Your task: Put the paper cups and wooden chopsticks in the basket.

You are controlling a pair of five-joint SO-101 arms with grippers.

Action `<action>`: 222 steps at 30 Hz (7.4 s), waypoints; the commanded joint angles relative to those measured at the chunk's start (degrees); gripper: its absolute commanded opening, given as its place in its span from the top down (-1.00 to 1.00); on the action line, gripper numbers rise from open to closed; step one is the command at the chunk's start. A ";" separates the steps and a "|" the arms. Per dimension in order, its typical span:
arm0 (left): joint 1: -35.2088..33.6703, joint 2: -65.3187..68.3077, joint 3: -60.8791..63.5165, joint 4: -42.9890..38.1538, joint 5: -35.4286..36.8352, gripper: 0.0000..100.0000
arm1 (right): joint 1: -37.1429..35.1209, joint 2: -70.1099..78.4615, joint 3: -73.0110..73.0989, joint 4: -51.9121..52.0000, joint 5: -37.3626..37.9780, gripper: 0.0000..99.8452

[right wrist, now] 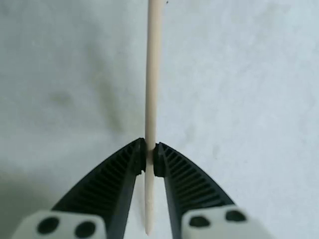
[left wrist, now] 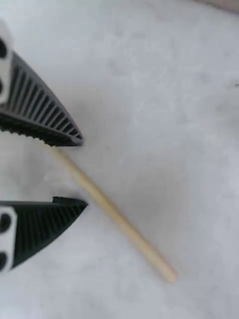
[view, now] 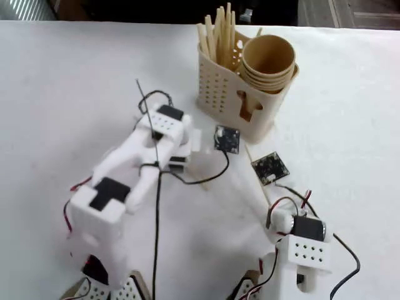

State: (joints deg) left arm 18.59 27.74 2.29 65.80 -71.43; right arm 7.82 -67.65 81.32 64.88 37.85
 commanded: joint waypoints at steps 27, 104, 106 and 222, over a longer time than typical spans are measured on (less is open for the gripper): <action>1.98 -35.12 -12.13 13.63 13.01 0.95 | 0.66 -0.66 -0.26 -0.40 -0.70 0.97; -15.34 -66.42 -5.19 8.00 62.33 0.66 | -17.63 -0.13 -10.46 3.12 0.79 0.97; -16.92 -70.46 0.79 7.21 62.33 0.66 | -18.51 -0.22 -14.07 4.00 -1.93 0.97; -26.07 -131.12 94.77 -8.26 61.45 0.88 | -24.31 -35.38 15.56 -0.48 -35.78 0.96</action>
State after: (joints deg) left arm -8.04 -102.90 97.23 56.66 -9.63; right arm -17.14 -101.93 96.35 59.69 2.51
